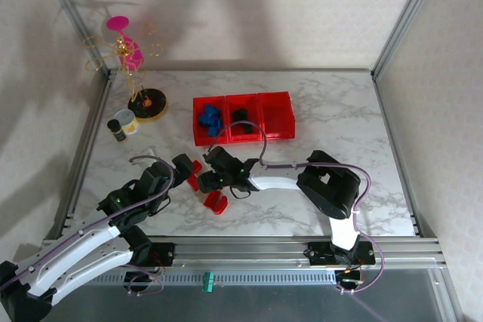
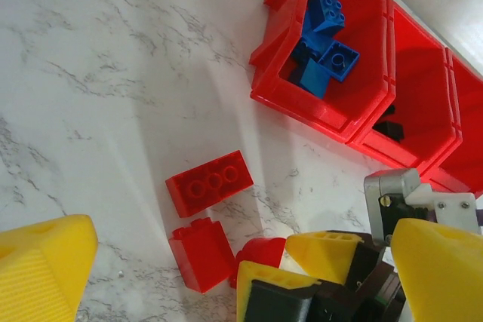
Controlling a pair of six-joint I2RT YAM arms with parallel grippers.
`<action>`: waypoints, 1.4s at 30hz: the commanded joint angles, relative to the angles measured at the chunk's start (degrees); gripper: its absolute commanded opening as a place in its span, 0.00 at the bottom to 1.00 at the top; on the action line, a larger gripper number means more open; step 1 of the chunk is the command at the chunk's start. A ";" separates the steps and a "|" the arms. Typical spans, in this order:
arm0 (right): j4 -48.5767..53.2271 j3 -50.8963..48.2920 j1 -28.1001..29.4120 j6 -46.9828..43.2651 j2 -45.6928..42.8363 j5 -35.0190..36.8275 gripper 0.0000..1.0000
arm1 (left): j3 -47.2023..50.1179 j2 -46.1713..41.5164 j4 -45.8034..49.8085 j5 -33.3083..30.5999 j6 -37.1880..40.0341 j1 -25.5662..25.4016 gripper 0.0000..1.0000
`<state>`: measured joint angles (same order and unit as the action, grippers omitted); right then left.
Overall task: Sort the legos into containers by color
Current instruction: Pick up the lego from the center of the table.
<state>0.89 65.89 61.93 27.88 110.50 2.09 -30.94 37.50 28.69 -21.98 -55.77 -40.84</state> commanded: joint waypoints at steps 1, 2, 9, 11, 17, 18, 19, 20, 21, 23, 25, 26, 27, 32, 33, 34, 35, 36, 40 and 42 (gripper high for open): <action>3.27 1.27 0.49 0.77 1.27 2.58 0.61 | 0.08 -0.25 1.29 -1.37 -0.76 -0.12 1.00; 3.57 1.20 0.52 0.78 1.08 2.96 0.57 | 0.09 -0.22 1.21 -1.25 -0.75 -0.12 1.00; 5.88 0.40 0.39 1.13 -0.24 3.67 0.44 | -0.40 0.36 1.00 -0.96 -0.53 -0.08 1.00; 5.95 0.11 0.46 1.35 -0.72 3.88 0.42 | -0.43 0.34 0.98 -0.96 -0.57 -0.07 1.00; 6.94 1.64 0.38 1.58 0.11 3.27 0.36 | -0.88 0.32 0.91 -0.68 -0.64 -0.11 1.00; 6.86 1.70 0.44 1.72 0.09 3.28 0.36 | -0.92 0.37 0.98 -0.70 -0.66 -0.09 1.00; 6.76 1.83 0.42 1.66 0.07 3.29 0.35 | -0.81 0.32 1.02 -0.70 -0.74 -0.09 1.00; 6.97 2.22 0.46 1.74 0.22 3.32 0.34 | -0.79 0.23 0.87 -0.70 -0.75 -0.06 1.00; 7.24 2.61 0.38 1.82 0.33 3.44 0.34 | -0.81 0.35 0.72 -0.70 -0.83 -0.07 1.00; 7.34 3.16 0.38 1.83 -0.03 3.71 0.33 | -0.96 0.38 0.50 -0.46 -0.83 -0.10 1.00; 6.88 3.15 0.39 1.97 -0.72 3.56 0.32 | -1.25 0.53 0.42 -0.35 -0.75 -0.12 1.00; 6.76 3.17 0.40 2.03 -1.26 3.54 0.31 | -1.36 0.53 0.45 -0.35 -0.66 -0.09 1.00; 6.89 3.19 0.33 2.01 -1.56 3.57 0.30 | -1.59 0.61 0.58 -0.36 -0.57 -0.10 1.00; 6.05 1.33 -0.64 2.62 -5.49 3.06 0.26 | -2.53 0.90 0.21 0.14 0.18 -0.06 1.00; 5.89 0.84 -0.91 2.71 -6.62 2.93 0.26 | -2.83 1.06 -0.09 0.62 0.75 -0.10 1.00; 6.09 0.62 -1.33 2.85 -7.47 2.84 0.26 | -3.16 1.24 -0.21 0.86 1.12 -0.12 1.00; 6.30 0.44 -1.75 2.88 -8.47 2.81 0.25 | -3.54 1.62 -0.38 0.97 1.47 -0.12 1.00; 6.17 -0.04 -2.18 2.88 -9.52 2.82 0.25 | -3.92 2.04 -0.70 1.16 1.81 -0.13 1.00; 5.90 -2.07 -5.40 2.46 -13.76 2.78 0.25 | -5.03 4.12 -2.45 2.99 3.06 -0.12 1.00; 6.41 -2.60 -8.12 1.78 -15.63 2.79 0.25 | -5.65 5.65 -3.71 4.41 3.96 -0.16 1.00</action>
<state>6.66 64.77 56.86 29.82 97.56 4.43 -34.52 41.80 27.18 -19.75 -53.58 -40.84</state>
